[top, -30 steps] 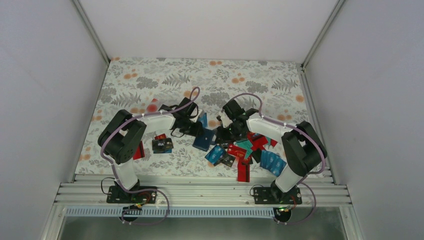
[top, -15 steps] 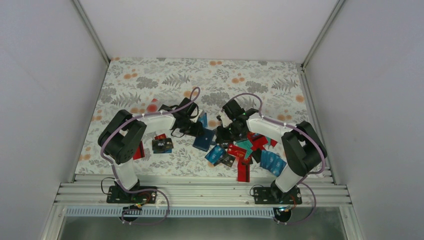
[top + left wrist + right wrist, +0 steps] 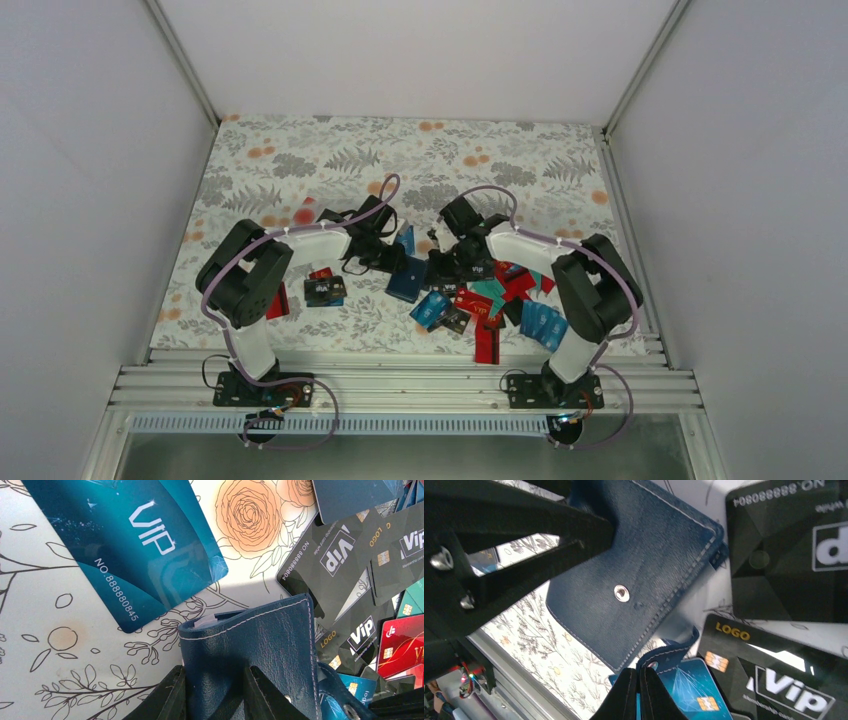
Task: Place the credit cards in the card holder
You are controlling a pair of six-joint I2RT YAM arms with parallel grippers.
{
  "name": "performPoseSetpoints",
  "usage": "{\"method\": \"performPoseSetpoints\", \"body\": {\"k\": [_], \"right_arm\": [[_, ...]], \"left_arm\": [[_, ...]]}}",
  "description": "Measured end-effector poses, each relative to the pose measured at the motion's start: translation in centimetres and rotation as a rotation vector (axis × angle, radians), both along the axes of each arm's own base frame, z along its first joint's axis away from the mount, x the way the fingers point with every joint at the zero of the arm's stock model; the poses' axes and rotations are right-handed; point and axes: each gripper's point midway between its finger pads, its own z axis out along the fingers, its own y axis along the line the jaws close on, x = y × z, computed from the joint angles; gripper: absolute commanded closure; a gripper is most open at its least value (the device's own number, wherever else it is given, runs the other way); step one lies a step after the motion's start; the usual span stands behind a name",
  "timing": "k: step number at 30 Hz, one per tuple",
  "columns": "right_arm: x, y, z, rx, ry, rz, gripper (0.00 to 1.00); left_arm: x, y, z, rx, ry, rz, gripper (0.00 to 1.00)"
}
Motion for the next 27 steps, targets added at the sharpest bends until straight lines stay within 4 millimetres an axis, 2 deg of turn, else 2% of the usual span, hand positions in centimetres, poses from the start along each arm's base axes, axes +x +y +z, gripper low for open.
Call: {"method": "performPoseSetpoints", "body": {"k": [11, 27], "right_arm": [[1.1, 1.8, -0.5, 0.04, 0.033, -0.013, 0.96], [2.0, 2.8, -0.5, 0.059, 0.045, -0.024, 0.96]], "left_arm": [[0.0, 0.0, 0.0, 0.0, 0.001, 0.002, 0.73], [0.0, 0.0, 0.0, -0.001, 0.001, 0.002, 0.74]]}}
